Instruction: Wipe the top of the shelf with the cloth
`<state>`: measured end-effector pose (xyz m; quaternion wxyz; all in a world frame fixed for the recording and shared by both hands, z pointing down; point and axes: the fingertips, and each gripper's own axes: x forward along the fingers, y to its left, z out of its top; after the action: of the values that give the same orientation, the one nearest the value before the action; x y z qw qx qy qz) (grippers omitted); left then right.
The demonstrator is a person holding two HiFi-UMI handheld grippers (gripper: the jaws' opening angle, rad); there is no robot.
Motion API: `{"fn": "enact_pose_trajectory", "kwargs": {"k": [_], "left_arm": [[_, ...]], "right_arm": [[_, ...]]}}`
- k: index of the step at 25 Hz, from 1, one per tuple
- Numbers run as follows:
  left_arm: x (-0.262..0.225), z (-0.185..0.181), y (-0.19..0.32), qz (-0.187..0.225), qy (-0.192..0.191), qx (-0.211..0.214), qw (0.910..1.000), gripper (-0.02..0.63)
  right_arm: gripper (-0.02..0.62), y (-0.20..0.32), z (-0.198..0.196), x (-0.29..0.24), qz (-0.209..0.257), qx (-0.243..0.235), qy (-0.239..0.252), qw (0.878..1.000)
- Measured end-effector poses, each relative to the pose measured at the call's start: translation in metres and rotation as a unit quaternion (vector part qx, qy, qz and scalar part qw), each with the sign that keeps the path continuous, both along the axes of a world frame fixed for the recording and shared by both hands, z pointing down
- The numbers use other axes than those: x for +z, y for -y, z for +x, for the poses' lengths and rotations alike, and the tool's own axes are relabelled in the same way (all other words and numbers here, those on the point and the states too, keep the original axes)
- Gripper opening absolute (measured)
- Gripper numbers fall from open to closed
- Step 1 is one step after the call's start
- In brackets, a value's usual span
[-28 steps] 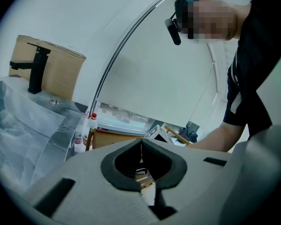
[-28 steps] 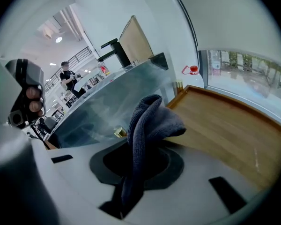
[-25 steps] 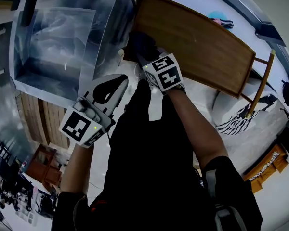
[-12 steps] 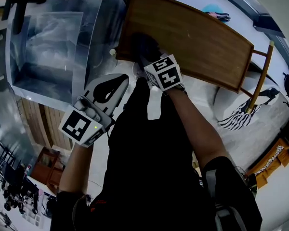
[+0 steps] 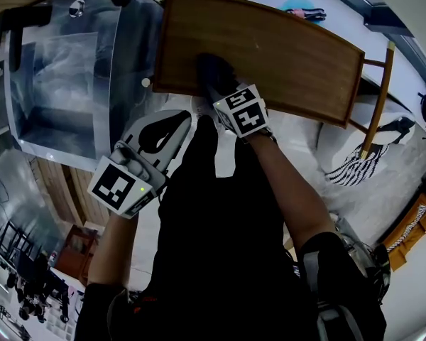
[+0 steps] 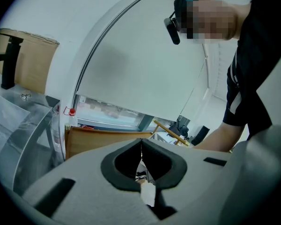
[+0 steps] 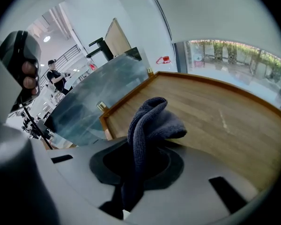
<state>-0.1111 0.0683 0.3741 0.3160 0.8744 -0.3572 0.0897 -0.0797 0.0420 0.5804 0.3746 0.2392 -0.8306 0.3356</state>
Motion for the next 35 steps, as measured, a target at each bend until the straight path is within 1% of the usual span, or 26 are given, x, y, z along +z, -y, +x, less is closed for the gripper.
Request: {"fn": "enact_pose_trajectory", "kwargs": {"k": [19,35], "left_arm": [[-0.005,0.084,0.009,0.0,0.001,0.053,0.9986,0.02],[-0.005,0.163,0.023,0.0,0.0,0.104,0.9946,0.02]], "right_arm": [[0.057,0.0,0.097,0.001,-0.003,0.059,-0.007,0.998],[0.057,0.005,0.188,0.006,-0.007,0.112,-0.016,0.994]]}}
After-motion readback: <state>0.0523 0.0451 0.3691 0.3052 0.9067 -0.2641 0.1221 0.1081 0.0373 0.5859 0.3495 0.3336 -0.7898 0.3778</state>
